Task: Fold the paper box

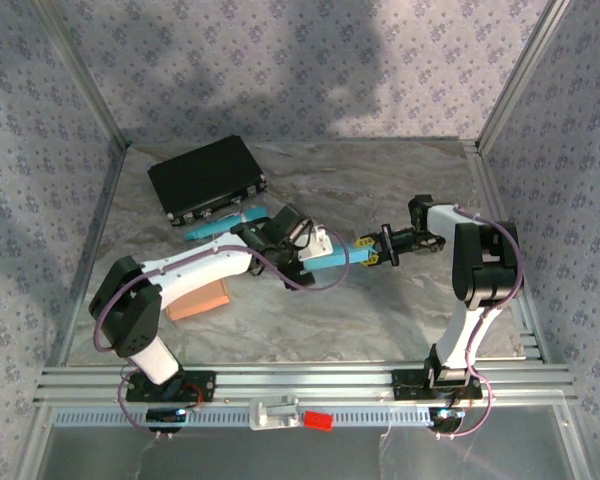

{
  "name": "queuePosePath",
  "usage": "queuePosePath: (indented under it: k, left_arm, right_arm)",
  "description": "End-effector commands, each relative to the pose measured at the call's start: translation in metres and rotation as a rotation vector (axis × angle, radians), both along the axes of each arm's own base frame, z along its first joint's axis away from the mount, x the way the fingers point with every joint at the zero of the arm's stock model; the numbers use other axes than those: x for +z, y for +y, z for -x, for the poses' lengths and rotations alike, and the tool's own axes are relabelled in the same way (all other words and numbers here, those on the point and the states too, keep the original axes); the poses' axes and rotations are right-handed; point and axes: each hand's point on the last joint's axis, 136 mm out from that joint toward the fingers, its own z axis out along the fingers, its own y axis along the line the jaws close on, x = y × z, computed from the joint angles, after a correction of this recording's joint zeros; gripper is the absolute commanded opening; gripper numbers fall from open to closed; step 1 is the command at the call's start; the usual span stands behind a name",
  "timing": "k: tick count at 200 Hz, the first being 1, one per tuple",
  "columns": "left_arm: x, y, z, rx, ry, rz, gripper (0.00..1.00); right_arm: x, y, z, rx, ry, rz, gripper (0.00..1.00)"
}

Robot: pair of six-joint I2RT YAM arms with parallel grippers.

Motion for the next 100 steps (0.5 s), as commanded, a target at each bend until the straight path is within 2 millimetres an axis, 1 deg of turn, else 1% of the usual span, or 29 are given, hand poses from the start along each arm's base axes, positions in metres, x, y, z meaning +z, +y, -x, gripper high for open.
queuePosePath:
  k: [1,7,17,25,34,54,59,73,81,90,94,100]
  left_arm:
    - [0.042,0.001,-0.029,0.171,-0.075,0.137,1.00]
    - [0.058,0.008,-0.044,0.260,-0.112,0.222,1.00]
    - [0.078,0.026,-0.070,0.436,-0.154,0.352,1.00]
    - [0.088,0.037,-0.081,0.520,-0.128,0.425,1.00]
    - [0.099,0.038,-0.083,0.526,-0.052,0.506,1.00]
    - [0.126,0.032,-0.083,0.501,0.130,0.692,0.99]
    - [0.131,0.031,-0.084,0.499,0.179,0.732,0.97]
    - [0.138,0.038,-0.097,0.614,0.286,0.834,0.91]
    - [0.141,0.043,-0.102,0.684,0.342,0.855,0.88]
    - [0.151,0.042,-0.099,0.658,0.341,0.843,0.89]
    - [0.155,0.039,-0.094,0.624,0.312,0.832,0.96]
    - [0.160,0.034,-0.085,0.548,0.225,0.798,1.00]
  right_arm:
    - [-0.009,-0.003,0.008,0.000,0.060,0.021,0.25]
    - [-0.009,-0.004,0.008,-0.003,0.061,0.023,0.25]
    - [-0.009,-0.005,0.008,-0.006,0.062,0.024,0.25]
    - [-0.010,-0.006,0.007,-0.007,0.064,0.025,0.25]
    - [-0.011,-0.006,0.007,-0.007,0.064,0.026,0.25]
    - [-0.012,-0.006,0.006,-0.010,0.066,0.025,0.25]
    - [-0.013,-0.006,0.006,-0.010,0.068,0.025,0.25]
    - [-0.014,-0.006,0.005,-0.012,0.067,0.025,0.25]
    - [-0.014,-0.006,0.005,-0.013,0.066,0.026,0.25]
    - [-0.014,-0.006,0.004,-0.015,0.067,0.024,0.25]
    - [-0.014,-0.006,0.004,-0.014,0.067,0.025,0.25]
    - [-0.015,-0.006,0.004,-0.016,0.069,0.025,0.25]
